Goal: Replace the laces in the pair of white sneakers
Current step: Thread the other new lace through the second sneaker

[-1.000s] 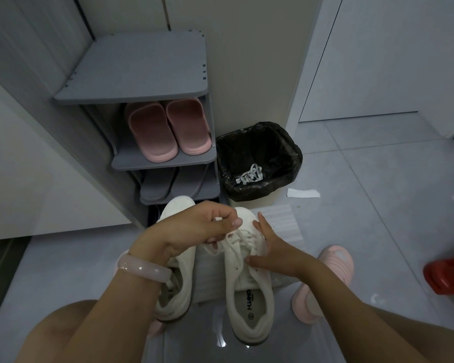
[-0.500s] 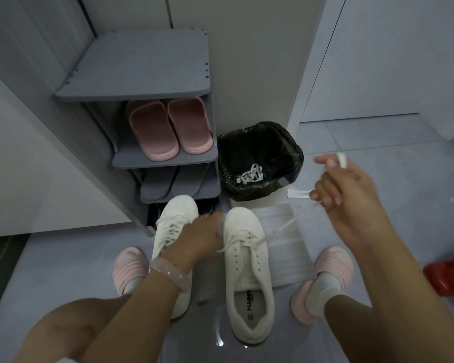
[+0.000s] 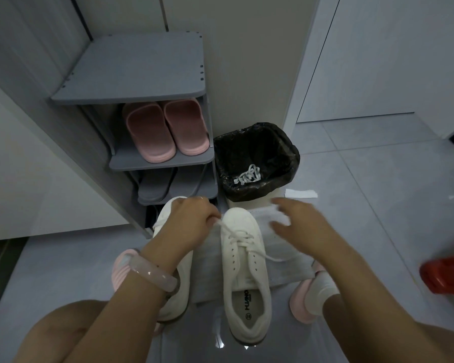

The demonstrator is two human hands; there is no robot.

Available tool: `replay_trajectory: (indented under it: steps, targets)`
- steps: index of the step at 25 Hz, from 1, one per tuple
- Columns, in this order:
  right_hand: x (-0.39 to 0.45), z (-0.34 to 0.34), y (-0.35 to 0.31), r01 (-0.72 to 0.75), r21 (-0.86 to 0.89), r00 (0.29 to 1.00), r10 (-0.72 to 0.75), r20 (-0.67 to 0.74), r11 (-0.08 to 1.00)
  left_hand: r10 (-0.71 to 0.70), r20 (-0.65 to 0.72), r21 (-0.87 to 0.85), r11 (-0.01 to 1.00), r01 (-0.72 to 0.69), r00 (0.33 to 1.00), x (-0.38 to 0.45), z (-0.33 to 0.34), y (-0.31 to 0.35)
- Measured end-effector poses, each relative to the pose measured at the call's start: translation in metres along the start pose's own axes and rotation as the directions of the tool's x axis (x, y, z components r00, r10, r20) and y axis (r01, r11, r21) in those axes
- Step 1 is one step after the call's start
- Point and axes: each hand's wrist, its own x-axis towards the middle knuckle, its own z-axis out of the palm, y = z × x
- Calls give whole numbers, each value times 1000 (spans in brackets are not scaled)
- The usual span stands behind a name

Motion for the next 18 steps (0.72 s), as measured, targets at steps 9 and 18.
replay_trajectory:
  steps: [9, 18]
  targets:
    - [8, 41, -32, 123, 495, 945, 51, -323, 860, 115, -88, -230, 964, -133, 989, -6, -4, -3]
    - [-4, 12, -43, 291, 810, 776, 369, -511, 509, -136, 191, -164, 972, 168, 972, -5, 13, -24]
